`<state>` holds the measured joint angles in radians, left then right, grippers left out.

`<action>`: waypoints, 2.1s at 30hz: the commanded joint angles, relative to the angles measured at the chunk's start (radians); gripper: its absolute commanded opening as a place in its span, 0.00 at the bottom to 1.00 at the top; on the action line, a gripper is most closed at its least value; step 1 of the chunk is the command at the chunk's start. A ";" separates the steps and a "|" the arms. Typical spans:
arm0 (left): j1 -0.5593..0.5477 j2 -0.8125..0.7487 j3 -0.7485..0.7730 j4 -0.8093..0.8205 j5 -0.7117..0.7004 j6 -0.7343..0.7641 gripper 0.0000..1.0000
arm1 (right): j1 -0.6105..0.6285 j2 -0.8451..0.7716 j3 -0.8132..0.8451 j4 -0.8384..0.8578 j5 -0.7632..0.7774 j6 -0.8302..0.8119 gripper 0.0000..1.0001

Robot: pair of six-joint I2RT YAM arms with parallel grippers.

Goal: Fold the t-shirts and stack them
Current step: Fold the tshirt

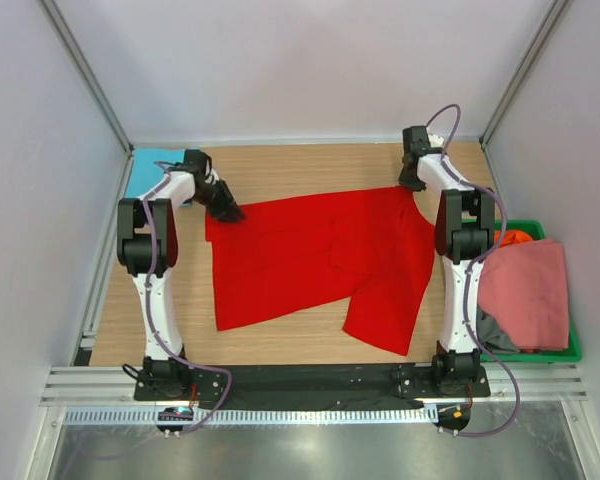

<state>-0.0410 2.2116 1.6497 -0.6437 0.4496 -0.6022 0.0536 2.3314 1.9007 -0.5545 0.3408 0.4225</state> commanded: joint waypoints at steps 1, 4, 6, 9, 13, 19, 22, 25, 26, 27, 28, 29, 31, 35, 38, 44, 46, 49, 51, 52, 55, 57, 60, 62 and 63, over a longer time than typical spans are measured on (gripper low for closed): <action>0.012 -0.021 0.042 0.038 -0.078 0.027 0.31 | -0.006 0.022 0.106 -0.024 0.044 -0.013 0.29; 0.004 -0.084 0.065 0.029 -0.084 0.038 0.40 | -0.006 0.042 0.193 -0.093 0.059 -0.022 0.49; -0.002 -0.118 0.068 0.024 -0.088 0.042 0.42 | -0.005 0.060 0.254 -0.174 0.075 -0.031 0.59; -0.016 -0.171 0.053 0.007 -0.081 0.042 0.43 | -0.006 0.069 0.354 -0.252 0.121 -0.044 0.78; -0.051 -0.219 -0.019 0.019 -0.036 0.032 0.40 | -0.006 -0.007 0.279 -0.243 0.063 -0.036 0.75; -0.092 -0.253 -0.142 0.090 -0.002 -0.010 0.35 | -0.006 -0.107 0.114 -0.200 -0.046 -0.005 0.28; -0.103 -0.250 -0.172 0.101 0.012 -0.016 0.34 | -0.008 -0.122 0.060 -0.188 -0.020 -0.001 0.11; -0.108 -0.248 -0.188 0.107 0.009 -0.010 0.34 | -0.008 -0.121 0.034 -0.142 -0.052 -0.010 0.05; -0.106 -0.245 -0.188 0.107 0.008 -0.007 0.33 | -0.008 -0.118 0.029 -0.133 -0.057 -0.008 0.03; -0.106 -0.244 -0.186 0.105 0.006 -0.005 0.33 | -0.006 -0.106 0.034 -0.131 -0.062 -0.007 0.01; -0.106 -0.234 -0.185 0.105 0.006 -0.004 0.33 | -0.008 -0.098 0.037 -0.136 -0.065 -0.002 0.01; -0.108 -0.231 -0.183 0.104 0.005 -0.004 0.33 | -0.009 -0.092 0.043 -0.137 -0.068 0.001 0.01; -0.106 -0.218 -0.176 0.102 0.001 -0.004 0.33 | -0.012 -0.075 0.041 -0.140 -0.082 0.018 0.01; -0.105 -0.188 -0.150 0.075 -0.031 0.008 0.33 | -0.034 -0.060 0.005 -0.133 -0.111 0.071 0.01; -0.099 -0.165 -0.143 0.065 -0.040 0.007 0.33 | -0.040 -0.057 -0.038 -0.102 -0.128 0.081 0.01; -0.086 -0.119 -0.137 0.053 -0.063 0.010 0.33 | -0.090 -0.030 -0.054 -0.133 -0.091 0.096 0.01; -0.085 -0.104 -0.139 0.053 -0.071 0.019 0.33 | -0.095 -0.021 -0.043 -0.169 -0.033 0.082 0.01; -0.085 -0.090 -0.139 0.055 -0.084 0.028 0.33 | -0.095 -0.015 -0.015 -0.215 0.044 0.058 0.01; -0.083 -0.086 -0.137 0.050 -0.091 0.035 0.33 | -0.095 -0.017 -0.008 -0.231 0.079 0.044 0.01; -0.083 -0.087 -0.136 0.050 -0.089 0.036 0.33 | -0.095 -0.020 -0.003 -0.240 0.093 0.036 0.01; -0.085 -0.107 -0.126 0.050 -0.078 0.041 0.33 | -0.095 -0.047 0.001 -0.225 0.073 0.018 0.01; -0.085 -0.124 -0.114 0.047 -0.075 0.042 0.33 | -0.093 -0.064 0.011 -0.208 0.052 0.009 0.01; -0.085 -0.162 -0.097 0.039 -0.066 0.041 0.34 | -0.092 -0.072 0.084 -0.225 0.038 0.009 0.13; -0.085 -0.193 -0.082 0.036 -0.063 0.038 0.34 | -0.092 -0.069 0.142 -0.245 0.015 0.012 0.30; -0.085 -0.200 -0.076 0.035 -0.061 0.036 0.35 | -0.092 -0.072 0.153 -0.246 -0.005 0.016 0.34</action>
<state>-0.1295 2.0987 1.5230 -0.6014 0.3950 -0.5858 -0.0368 2.2955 1.9541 -0.7994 0.3500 0.4465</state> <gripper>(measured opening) 0.344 0.303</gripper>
